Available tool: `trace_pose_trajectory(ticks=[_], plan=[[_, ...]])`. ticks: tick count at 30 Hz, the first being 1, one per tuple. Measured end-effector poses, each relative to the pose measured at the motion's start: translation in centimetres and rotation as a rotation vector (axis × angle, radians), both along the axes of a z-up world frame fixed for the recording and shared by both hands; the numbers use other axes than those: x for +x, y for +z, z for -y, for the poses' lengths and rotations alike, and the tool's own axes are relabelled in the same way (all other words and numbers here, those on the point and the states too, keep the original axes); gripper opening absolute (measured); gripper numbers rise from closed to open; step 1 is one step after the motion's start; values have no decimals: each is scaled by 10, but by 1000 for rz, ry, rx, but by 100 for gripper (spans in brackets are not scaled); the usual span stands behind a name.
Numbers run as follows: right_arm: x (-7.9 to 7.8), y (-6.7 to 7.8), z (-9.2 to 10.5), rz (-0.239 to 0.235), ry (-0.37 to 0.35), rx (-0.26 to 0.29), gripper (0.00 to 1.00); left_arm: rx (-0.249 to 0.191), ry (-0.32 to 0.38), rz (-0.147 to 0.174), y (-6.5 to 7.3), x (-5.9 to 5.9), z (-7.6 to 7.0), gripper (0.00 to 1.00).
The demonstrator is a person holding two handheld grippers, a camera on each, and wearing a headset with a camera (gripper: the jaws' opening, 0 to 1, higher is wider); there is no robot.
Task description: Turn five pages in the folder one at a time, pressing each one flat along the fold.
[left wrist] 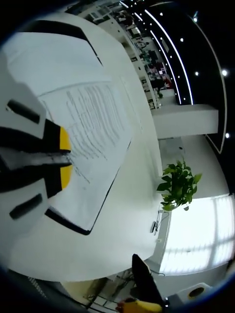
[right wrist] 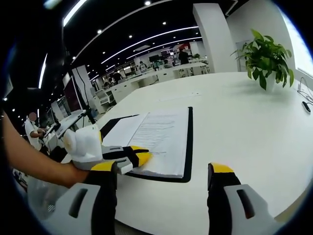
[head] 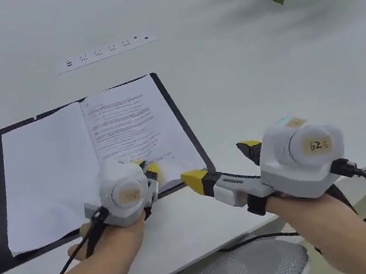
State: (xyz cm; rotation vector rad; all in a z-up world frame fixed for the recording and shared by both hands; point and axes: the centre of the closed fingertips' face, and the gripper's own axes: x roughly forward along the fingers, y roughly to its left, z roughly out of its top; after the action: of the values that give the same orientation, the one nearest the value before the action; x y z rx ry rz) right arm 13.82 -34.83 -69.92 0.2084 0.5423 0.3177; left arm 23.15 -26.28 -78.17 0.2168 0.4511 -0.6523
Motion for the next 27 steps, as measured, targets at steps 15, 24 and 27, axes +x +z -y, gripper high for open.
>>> trace_pose_trajectory(ticks=[15,24,27], plan=[[5,-6,-3,-16,1,10,72,-120,82,-129,0,4,-1,0],[18,-15,-14,-46,47,39,62,-238,117,-228,0,6,-3,0],[24,-19,-22,-66,65,69,56,-243,110,-236,0,7,-3,0]])
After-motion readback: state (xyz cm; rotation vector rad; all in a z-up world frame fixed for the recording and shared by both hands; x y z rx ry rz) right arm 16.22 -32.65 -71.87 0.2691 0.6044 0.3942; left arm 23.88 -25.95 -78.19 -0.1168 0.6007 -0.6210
